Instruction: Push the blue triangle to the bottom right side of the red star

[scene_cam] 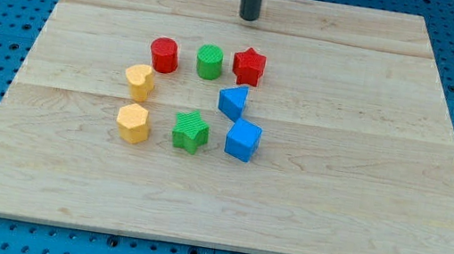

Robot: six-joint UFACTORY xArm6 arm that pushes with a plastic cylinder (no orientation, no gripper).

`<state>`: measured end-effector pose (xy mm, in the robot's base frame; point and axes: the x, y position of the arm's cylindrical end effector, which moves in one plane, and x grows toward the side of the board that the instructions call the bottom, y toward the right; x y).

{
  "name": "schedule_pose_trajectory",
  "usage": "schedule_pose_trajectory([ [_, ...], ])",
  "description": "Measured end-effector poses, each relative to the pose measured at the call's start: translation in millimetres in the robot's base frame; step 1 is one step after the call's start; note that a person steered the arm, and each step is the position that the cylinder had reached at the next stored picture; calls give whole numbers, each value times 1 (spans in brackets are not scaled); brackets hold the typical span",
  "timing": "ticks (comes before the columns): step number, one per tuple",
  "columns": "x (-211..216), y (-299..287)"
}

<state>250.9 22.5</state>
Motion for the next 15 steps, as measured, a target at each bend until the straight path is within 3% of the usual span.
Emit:
schedule_pose_trajectory([
  [2, 115, 83],
  [4, 144, 15],
  [9, 156, -34],
  [11, 155, -13],
  [15, 150, -43],
])
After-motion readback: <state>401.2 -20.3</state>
